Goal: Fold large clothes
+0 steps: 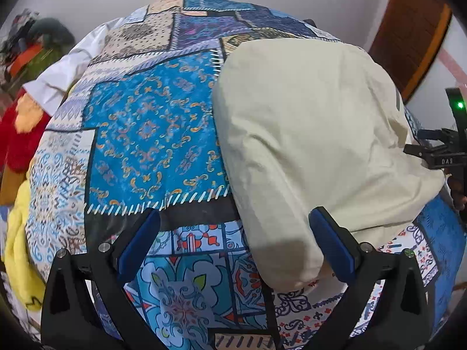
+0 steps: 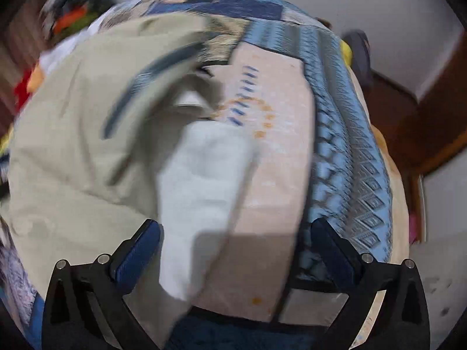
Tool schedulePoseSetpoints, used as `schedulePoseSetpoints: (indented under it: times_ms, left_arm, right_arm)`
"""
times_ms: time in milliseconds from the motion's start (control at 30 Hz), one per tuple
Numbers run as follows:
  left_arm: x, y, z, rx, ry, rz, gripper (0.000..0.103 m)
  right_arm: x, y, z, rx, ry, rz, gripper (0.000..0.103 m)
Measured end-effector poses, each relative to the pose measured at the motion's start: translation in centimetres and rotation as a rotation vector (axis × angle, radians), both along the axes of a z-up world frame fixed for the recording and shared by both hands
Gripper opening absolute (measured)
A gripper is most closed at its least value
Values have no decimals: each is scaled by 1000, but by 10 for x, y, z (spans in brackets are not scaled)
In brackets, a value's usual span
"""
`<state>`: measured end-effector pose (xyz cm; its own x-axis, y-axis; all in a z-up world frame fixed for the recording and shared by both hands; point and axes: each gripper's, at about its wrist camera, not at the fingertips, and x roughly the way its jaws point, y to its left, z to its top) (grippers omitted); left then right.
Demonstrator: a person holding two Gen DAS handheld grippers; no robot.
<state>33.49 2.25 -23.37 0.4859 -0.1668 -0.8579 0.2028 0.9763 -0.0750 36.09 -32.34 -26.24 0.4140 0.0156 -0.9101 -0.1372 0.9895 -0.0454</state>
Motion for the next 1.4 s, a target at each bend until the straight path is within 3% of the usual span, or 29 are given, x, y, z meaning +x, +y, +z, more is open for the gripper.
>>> schedulePoseSetpoints:
  times_ms: [67, 233, 367, 467, 567, 800, 967, 1133, 1200, 1333, 1400]
  left_arm:
    - [-1, 5, 7, -16, 3, 4, 103]
    - [7, 22, 36, -44, -52, 27, 103]
    - [33, 35, 40, -187, 6, 52, 103]
    - [55, 34, 21, -305, 119, 41, 103]
    - [68, 26, -2, -402, 212, 32, 103]
    - [96, 12, -36, -619, 326, 13, 103]
    - [115, 0, -46, -629, 363, 17, 103]
    - [123, -4, -46, -641, 362, 38, 103]
    - [122, -6, -41, -630, 335, 46, 97]
    - [119, -6, -22, -563, 247, -2, 82]
    - [115, 2, -13, -570, 222, -2, 71]
  right_arm:
    - [-3, -2, 8, -14, -10, 11, 103]
    - [-10, -5, 51, 137, -98, 43, 103]
    - [-1, -9, 68, 340, -75, 23, 103]
    - [12, -2, 54, 460, 26, 12, 103]
    - [27, 0, 25, 469, 127, -22, 103]
    - [51, 17, -7, 618, 234, 12, 103]
    - [67, 48, -16, 617, 273, 66, 103]
    - [82, 72, -18, 691, 301, 94, 103]
    - [85, 80, -18, 691, 293, 99, 102]
    - [88, 90, -14, 705, 305, 119, 80]
    - [89, 84, -14, 719, 309, 110, 57]
